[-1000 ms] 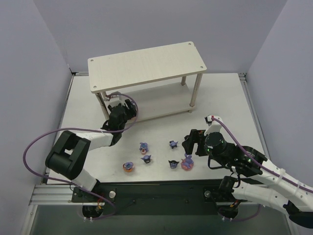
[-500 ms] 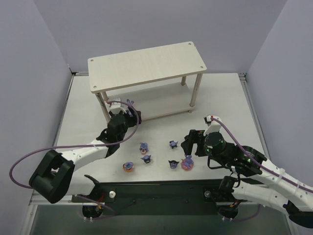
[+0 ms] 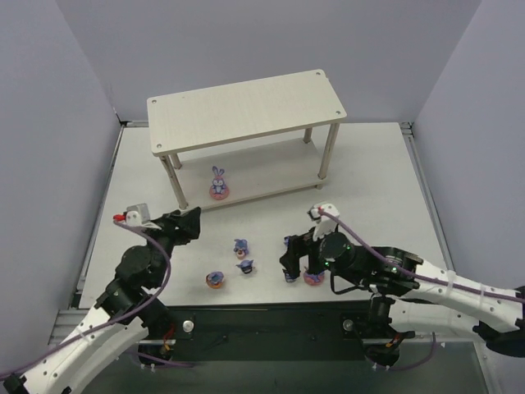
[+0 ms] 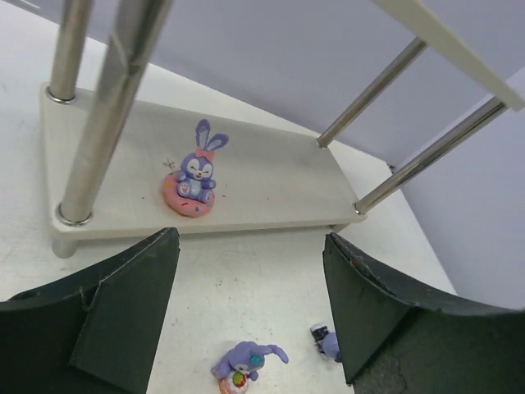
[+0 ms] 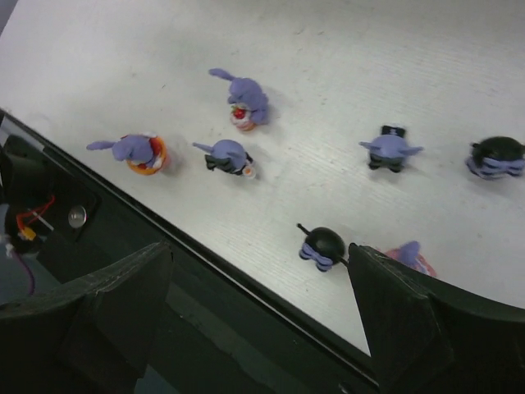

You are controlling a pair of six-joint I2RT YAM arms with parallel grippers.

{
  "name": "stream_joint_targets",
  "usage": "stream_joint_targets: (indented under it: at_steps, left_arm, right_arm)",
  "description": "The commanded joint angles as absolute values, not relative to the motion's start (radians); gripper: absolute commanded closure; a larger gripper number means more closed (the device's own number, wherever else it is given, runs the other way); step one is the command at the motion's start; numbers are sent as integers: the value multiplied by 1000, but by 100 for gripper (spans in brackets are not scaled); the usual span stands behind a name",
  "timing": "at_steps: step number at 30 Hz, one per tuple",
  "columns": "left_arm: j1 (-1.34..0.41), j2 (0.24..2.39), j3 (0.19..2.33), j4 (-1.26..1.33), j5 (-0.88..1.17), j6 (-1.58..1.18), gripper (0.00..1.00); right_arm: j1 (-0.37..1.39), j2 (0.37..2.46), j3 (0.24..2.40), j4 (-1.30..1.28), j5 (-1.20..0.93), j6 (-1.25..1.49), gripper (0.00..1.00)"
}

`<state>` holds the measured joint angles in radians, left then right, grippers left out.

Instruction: Place and organize the plastic toys onto the shelf

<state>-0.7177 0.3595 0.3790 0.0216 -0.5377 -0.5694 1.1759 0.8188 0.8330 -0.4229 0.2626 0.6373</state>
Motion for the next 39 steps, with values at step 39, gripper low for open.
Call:
stream_joint_targets:
  at_steps: [39]
  left_arm:
    - [-727,132,746,-805,-699,-549,19]
  right_arm:
    - [1522,1819,1103,250,704,710,18]
